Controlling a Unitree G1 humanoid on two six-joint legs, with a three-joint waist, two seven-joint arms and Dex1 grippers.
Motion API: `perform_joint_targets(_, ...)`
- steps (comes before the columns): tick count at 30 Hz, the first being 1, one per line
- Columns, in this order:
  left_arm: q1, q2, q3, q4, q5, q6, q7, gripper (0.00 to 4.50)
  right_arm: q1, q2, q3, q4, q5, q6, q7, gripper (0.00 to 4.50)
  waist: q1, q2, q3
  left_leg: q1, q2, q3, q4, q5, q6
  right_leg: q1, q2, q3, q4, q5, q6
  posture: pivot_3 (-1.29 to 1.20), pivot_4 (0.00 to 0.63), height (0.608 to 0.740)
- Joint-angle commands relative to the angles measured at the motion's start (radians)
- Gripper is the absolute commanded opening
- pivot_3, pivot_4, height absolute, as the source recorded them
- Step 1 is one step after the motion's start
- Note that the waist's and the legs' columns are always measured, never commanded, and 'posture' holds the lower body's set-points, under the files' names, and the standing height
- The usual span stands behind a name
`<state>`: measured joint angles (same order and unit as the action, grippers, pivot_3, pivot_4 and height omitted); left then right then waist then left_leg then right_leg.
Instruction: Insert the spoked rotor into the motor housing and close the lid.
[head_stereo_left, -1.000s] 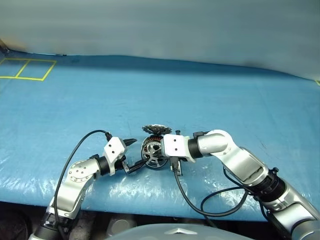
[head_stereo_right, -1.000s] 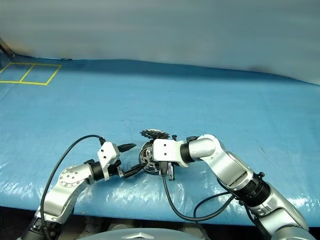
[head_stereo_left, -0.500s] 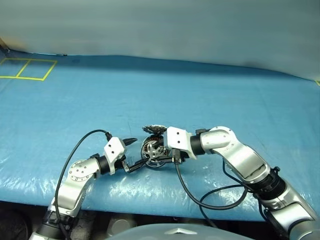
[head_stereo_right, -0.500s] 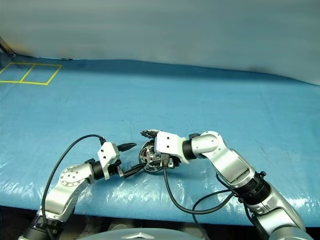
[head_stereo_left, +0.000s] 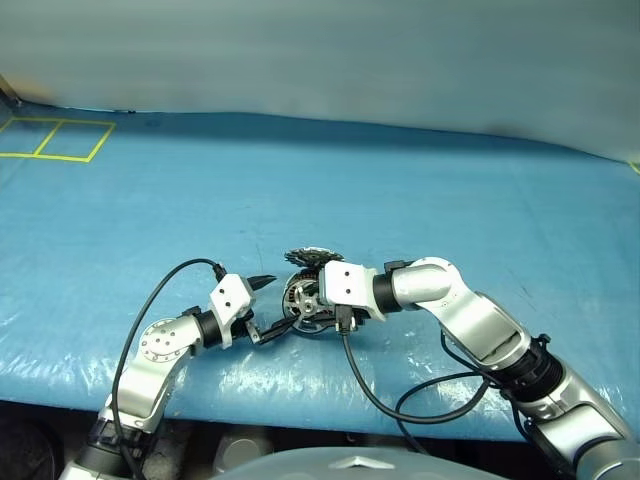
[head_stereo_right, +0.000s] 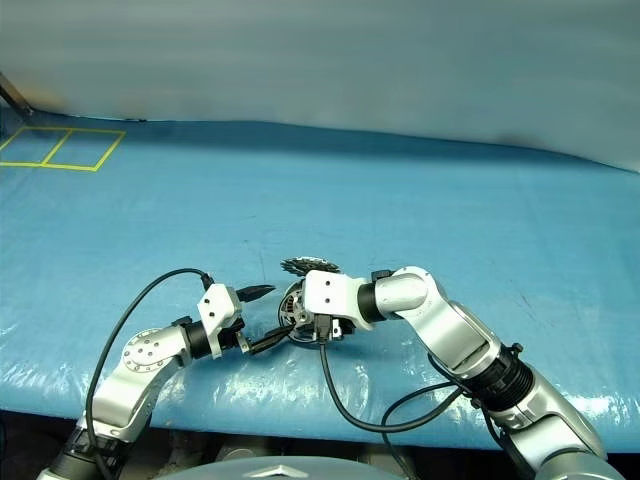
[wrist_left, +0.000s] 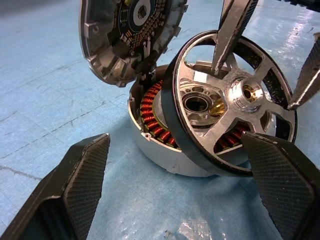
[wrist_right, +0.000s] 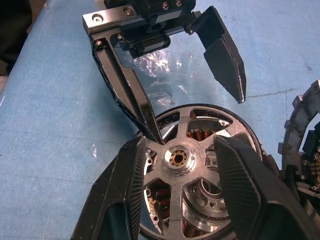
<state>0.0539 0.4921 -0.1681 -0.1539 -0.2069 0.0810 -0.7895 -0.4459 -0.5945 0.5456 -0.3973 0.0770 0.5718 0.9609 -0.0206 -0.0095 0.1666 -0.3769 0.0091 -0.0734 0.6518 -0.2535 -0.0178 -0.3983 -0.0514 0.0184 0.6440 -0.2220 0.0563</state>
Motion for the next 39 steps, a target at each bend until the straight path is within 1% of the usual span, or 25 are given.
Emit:
perform_joint_targets(1,0.007,0.001,-0.012,0.026,0.026,0.003,0.003,4.5,-0.005,-0.046,0.025,0.034,-0.077,0.013,-0.008,2.26,0.0,0.001,0.0,0.0,0.0,0.0,0.0,0.0,0.0,0.0,0.0,0.0,0.0,0.0,0.0,0.0,0.15,0.74)
perform_joint_targets(5,0.004,0.0,-0.013,0.036,0.027,-0.01,0.002,4.5,-0.005,-0.057,0.036,0.036,-0.093,0.014,-0.006,2.26,0.001,0.0,-0.002,0.0,0.0,0.0,0.0,0.0,0.0,0.0,0.0,0.0,0.0,0.0,0.0,0.0,0.15,0.74)
perform_joint_targets(12,-0.003,-0.009,-0.009,0.048,0.023,-0.026,0.001,4.5,-0.013,-0.061,0.043,0.037,-0.12,0.074,-0.019,2.26,0.006,0.001,-0.005,0.0,0.0,-0.001,0.001,0.0,0.0,0.001,0.0,0.0,0.0,0.0,0.0,0.0,0.15,0.74)
perform_joint_targets(14,0.0,-0.011,0.007,0.029,-0.008,-0.019,-0.008,4.5,-0.017,-0.062,0.045,0.032,-0.134,0.097,-0.032,2.26,0.008,0.001,-0.007,0.0,0.0,-0.001,0.001,0.0,0.0,0.001,0.0,0.0,0.0,0.0,0.0,0.0,0.15,0.74)
perform_joint_targets(16,0.016,-0.008,0.04,-0.021,-0.079,-0.003,-0.033,4.5,-0.014,-0.069,0.046,0.021,-0.138,0.103,-0.033,2.26,0.008,0.002,-0.007,0.0,-0.001,-0.001,0.001,0.0,0.0,0.0,-0.001,-0.001,0.0,0.0,0.0,0.0,0.15,0.74)
perform_joint_targets(18,0.028,0.014,0.072,-0.078,-0.134,0.021,-0.056,4.5,-0.008,-0.081,0.046,0.002,-0.13,0.099,-0.017,2.26,0.007,0.002,-0.007,0.0,-0.001,-0.001,0.001,0.0,0.0,0.0,-0.001,-0.001,-0.001,0.0,0.0,0.0,0.15,0.74)
perform_joint_targets(20,0.039,0.058,0.091,-0.134,-0.151,0.051,-0.076,4.5,-0.009,-0.087,0.052,-0.002,-0.14,0.093,-0.019,2.26,0.005,0.001,-0.006,-0.001,0.0,-0.001,0.001,0.0,0.0,-0.001,-0.001,-0.001,0.0,0.0,0.0,0.0,0.15,0.74)
perform_joint_targets(23,0.057,0.11,0.102,-0.202,-0.159,0.086,-0.09,4.5,-0.01,-0.084,0.053,-0.002,-0.138,0.087,-0.01,2.26,0.001,0.002,-0.006,-0.001,0.0,-0.001,0.0,0.0,0.0,-0.001,-0.001,-0.002,0.0,-0.001,-0.001,0.0,0.15,0.74)
perform_joint_targets(27,0.064,0.137,0.109,-0.26,-0.166,0.127,-0.084,4.5,-0.012,-0.073,0.065,0.006,-0.145,0.079,-0.008,2.26,-0.002,0.001,-0.006,-0.001,0.0,0.0,-0.001,0.0,0.0,-0.001,-0.002,-0.002,-0.001,-0.001,-0.001,0.0,0.15,0.74)
perform_joint_targets(37,0.054,0.084,0.069,-0.3,-0.148,0.181,-0.016,4.5,-0.003,-0.064,0.072,0.004,-0.165,0.072,-0.006,2.26,-0.008,0.0,-0.005,-0.001,0.0,0.0,-0.002,0.0,0.0,-0.002,-0.001,-0.002,-0.001,-0.001,-0.001,0.0,0.15,0.74)
perform_joint_targets(39,0.056,0.079,0.063,-0.303,-0.147,0.189,-0.008,4.5,0.009,-0.065,0.069,-0.005,-0.158,0.063,-0.002,1.89,-0.008,0.0,-0.005,-0.001,0.0,0.0,-0.002,0.0,0.0,-0.002,-0.001,-0.002,-0.001,-0.001,-0.001,0.0,0.15,0.74)
